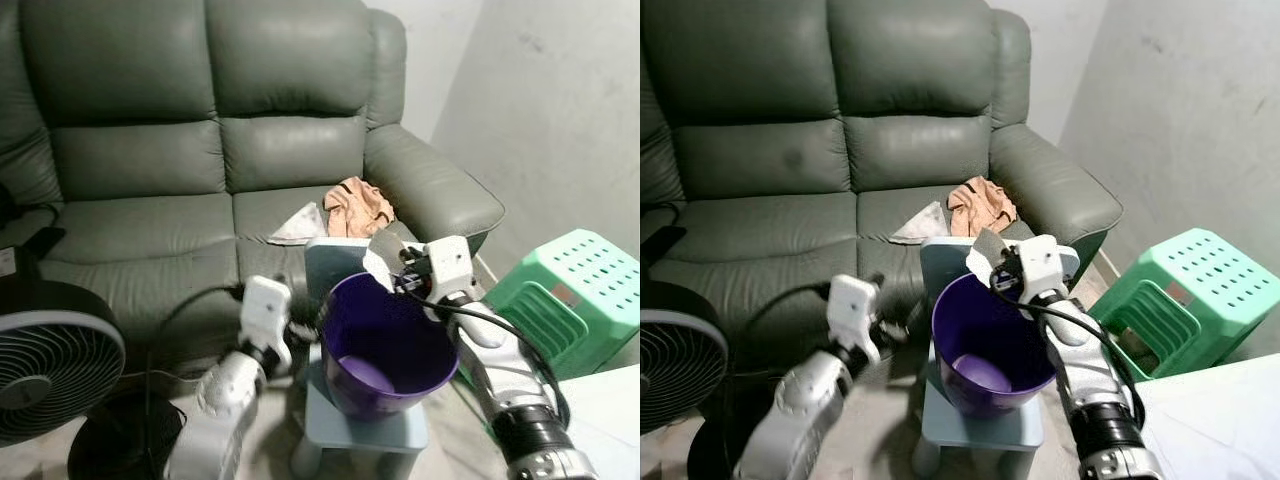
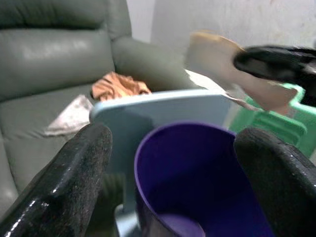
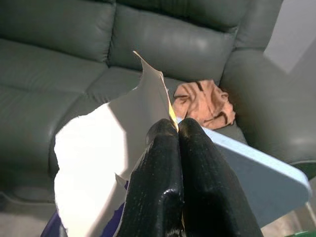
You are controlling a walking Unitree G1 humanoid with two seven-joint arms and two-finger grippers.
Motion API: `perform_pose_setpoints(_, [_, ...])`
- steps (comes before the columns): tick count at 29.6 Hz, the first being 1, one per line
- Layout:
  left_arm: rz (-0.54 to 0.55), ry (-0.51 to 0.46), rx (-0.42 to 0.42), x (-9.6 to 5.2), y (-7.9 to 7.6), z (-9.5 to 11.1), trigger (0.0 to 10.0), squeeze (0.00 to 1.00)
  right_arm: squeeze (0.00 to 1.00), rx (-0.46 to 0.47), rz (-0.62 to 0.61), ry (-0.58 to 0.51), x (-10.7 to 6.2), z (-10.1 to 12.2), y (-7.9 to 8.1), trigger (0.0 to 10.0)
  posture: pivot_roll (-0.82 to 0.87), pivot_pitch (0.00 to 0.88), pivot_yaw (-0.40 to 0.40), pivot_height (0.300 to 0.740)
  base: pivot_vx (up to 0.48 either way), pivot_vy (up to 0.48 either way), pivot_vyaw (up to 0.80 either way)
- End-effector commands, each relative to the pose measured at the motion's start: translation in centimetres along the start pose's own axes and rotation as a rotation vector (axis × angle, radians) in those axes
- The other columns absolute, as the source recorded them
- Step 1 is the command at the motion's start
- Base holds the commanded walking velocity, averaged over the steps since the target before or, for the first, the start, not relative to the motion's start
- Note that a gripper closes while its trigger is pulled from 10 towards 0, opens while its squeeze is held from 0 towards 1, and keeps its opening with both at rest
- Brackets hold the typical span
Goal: Picking trash to rubbish bin
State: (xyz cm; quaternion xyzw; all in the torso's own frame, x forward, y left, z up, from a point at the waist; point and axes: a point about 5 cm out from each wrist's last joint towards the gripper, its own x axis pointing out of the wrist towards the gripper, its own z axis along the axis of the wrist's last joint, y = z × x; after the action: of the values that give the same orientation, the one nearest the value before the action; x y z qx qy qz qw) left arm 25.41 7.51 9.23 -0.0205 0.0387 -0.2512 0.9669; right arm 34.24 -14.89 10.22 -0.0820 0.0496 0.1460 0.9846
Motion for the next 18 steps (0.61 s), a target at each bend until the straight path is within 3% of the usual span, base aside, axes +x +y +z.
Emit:
perform_pose_setpoints(1, [-0.034, -0.028, 0.009, -0.2, -0.5, 0.6, 10.0, 0.0, 0.0, -0.019, -0.019, 0.001, 0.2, -0.1, -0.3, 10.0, -0.01, 0.101, -0.097, 0.74, 0.0, 0.0, 0.0])
perform_pose_setpoints(9, [-0.128, -0.046, -0.014, -1.4, -2.3, 1.1, 10.0, 0.0, 0.0, -0.025, -0.07, 0.095, 1.0, -1.9, 0.3, 10.0, -0.01, 0.132, -0.091, 0.74, 0.0, 0.0, 0.0])
perform_pose_setpoints(18, [-0.206, -0.047, 0.049, -2.2, -3.5, 1.4, 10.0, 0.0, 0.0, -0.032, -0.161, 0.174, 0.8, -3.2, -1.2, 10.0, 0.0, 0.152, -0.081, 0.74, 0.0, 0.0, 0.0])
